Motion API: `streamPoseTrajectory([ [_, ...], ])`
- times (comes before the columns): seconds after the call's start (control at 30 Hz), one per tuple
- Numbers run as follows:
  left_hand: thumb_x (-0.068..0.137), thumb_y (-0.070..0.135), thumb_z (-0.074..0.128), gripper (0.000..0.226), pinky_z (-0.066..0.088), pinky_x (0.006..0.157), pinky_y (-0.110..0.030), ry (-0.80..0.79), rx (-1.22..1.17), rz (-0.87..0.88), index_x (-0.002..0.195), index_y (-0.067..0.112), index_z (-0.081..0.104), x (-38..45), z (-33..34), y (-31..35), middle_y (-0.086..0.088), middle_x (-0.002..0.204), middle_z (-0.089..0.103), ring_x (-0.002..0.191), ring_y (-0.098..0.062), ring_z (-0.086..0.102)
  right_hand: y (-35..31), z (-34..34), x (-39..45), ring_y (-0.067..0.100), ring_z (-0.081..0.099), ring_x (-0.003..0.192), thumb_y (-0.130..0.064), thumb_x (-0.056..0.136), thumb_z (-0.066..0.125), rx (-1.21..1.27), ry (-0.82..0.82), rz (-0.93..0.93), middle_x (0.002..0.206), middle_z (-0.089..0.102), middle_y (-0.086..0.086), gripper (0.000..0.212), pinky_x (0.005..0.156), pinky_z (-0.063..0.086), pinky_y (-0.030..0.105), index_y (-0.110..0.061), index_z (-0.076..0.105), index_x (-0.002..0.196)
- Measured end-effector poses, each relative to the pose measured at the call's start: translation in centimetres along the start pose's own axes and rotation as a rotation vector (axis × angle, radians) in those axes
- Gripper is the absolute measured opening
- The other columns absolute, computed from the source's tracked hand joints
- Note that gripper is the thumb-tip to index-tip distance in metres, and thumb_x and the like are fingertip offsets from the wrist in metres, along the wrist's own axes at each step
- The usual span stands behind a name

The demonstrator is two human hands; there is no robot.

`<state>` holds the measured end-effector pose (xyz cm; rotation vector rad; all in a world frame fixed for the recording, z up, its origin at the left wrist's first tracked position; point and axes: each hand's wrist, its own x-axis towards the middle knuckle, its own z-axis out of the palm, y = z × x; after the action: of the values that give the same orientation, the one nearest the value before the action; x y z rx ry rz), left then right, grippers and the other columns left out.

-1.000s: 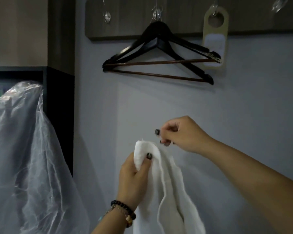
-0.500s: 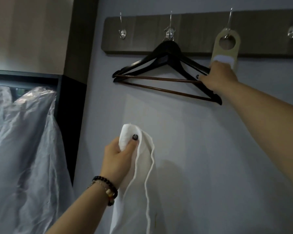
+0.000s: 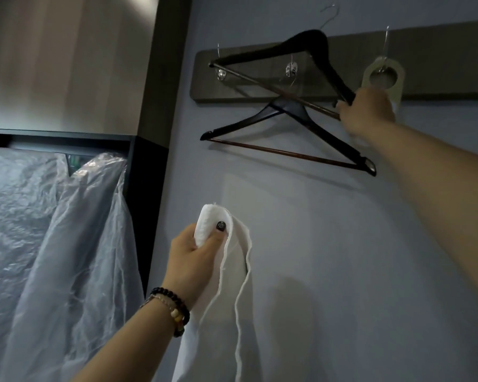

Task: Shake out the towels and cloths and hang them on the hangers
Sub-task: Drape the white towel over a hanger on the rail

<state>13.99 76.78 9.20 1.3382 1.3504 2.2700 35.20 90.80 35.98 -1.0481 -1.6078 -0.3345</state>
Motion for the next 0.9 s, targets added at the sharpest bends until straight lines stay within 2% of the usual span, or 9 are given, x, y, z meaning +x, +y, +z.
streamPoseTrajectory([
  [0.13, 0.091, 0.030, 0.062, 0.028, 0.045, 0.056, -0.036, 0.004, -0.001, 0.007, 0.079, 0.005, 0.061, -1.0, -0.3, 0.2, -0.003, 0.062, 0.054, 0.058, -0.018, 0.050, 1.2, -0.9, -1.4, 0.034, 0.067, 0.085, -0.034, 0.094, 0.051, 0.094, 0.012, -0.041, 0.101, 0.066, 0.018, 0.034, 0.080, 0.055, 0.042, -0.004, 0.060, 0.108],
  [0.3, 0.091, 0.036, 0.062, 0.038, 0.039, 0.054, -0.034, -0.013, 0.004, -0.017, 0.078, 0.000, 0.055, -3.2, 0.2, 0.4, -0.003, 0.061, 0.047, 0.057, -0.017, 0.044, 4.7, -1.0, -9.8, 0.022, 0.068, 0.056, -0.036, 0.089, 0.060, 0.143, -0.104, -0.107, 0.077, 0.069, 0.008, 0.024, 0.057, 0.055, 0.035, -0.013, 0.059, 0.095],
  [0.4, 0.083, 0.048, 0.066, 0.050, 0.041, 0.058, -0.039, -0.045, -0.065, -0.090, 0.080, -0.001, 0.052, -5.0, 1.4, 0.7, -0.010, 0.067, 0.050, 0.061, -0.023, 0.047, 7.1, -0.9, -17.3, 0.011, 0.065, 0.046, -0.035, 0.088, 0.065, 0.223, -0.240, -0.059, 0.073, 0.068, 0.000, 0.021, 0.052, 0.054, 0.031, -0.015, 0.059, 0.090],
  [0.47, 0.084, 0.044, 0.068, 0.047, 0.044, 0.058, -0.039, -0.055, -0.078, -0.137, 0.076, -0.001, 0.053, -6.7, 2.7, 0.8, -0.012, 0.066, 0.053, 0.061, -0.023, 0.050, 9.1, -0.8, -22.2, 0.008, 0.063, 0.045, -0.033, 0.087, 0.068, 0.255, -0.289, -0.004, 0.068, 0.067, -0.001, 0.021, 0.048, 0.053, 0.029, -0.017, 0.056, 0.080],
  [0.57, 0.087, 0.032, 0.068, 0.032, 0.049, 0.051, -0.031, -0.061, -0.070, -0.185, 0.070, 0.006, 0.063, -9.6, 5.0, 0.9, -0.006, 0.061, 0.060, 0.055, -0.018, 0.056, 12.1, -1.5, -29.1, 0.016, 0.066, 0.053, -0.034, 0.083, 0.071, 0.317, -0.345, 0.077, 0.064, 0.066, 0.000, 0.021, 0.051, 0.055, 0.040, -0.021, 0.056, 0.078],
  [0.63, 0.087, 0.029, 0.068, 0.025, 0.049, 0.048, -0.025, -0.054, -0.071, -0.233, 0.072, 0.009, 0.065, -11.5, 6.1, 0.4, -0.003, 0.059, 0.061, 0.053, -0.014, 0.057, 13.7, -2.6, -33.2, 0.015, 0.064, 0.055, -0.036, 0.081, 0.072, 0.353, -0.369, 0.098, 0.062, 0.064, -0.005, 0.019, 0.050, 0.054, 0.042, -0.024, 0.057, 0.077],
  [0.7, 0.087, 0.027, 0.067, 0.024, 0.048, 0.051, -0.027, -0.034, -0.047, -0.261, 0.073, 0.008, 0.064, -13.2, 6.9, -0.9, -0.006, 0.063, 0.060, 0.057, -0.018, 0.056, 15.2, -4.1, -36.7, 0.009, 0.057, 0.051, -0.036, 0.081, 0.071, 0.363, -0.389, 0.120, 0.058, 0.060, -0.009, 0.018, 0.047, 0.051, 0.033, -0.028, 0.056, 0.076],
  [0.8, 0.086, 0.029, 0.067, 0.014, 0.057, 0.064, -0.037, 0.001, 0.024, -0.311, 0.087, 0.016, 0.070, -15.9, 7.8, -3.1, -0.009, 0.079, 0.069, 0.070, -0.023, 0.065, 17.2, -6.2, -41.2, 0.010, 0.054, 0.054, -0.031, 0.082, 0.070, 0.407, -0.436, 0.156, 0.067, 0.059, -0.015, 0.015, 0.041, 0.034, 0.015, -0.032, 0.055, 0.078],
  [0.9, 0.088, 0.030, 0.065, 0.014, 0.054, 0.059, -0.025, 0.022, 0.003, -0.349, 0.091, 0.017, 0.070, -18.6, 8.3, -3.9, 0.002, 0.074, 0.069, 0.066, -0.008, 0.064, 18.3, -8.0, -45.5, 0.006, 0.058, 0.064, -0.024, 0.083, 0.071, 0.425, -0.509, 0.180, 0.078, 0.062, -0.016, 0.020, 0.048, 0.039, 0.012, -0.035, 0.054, 0.083],
])
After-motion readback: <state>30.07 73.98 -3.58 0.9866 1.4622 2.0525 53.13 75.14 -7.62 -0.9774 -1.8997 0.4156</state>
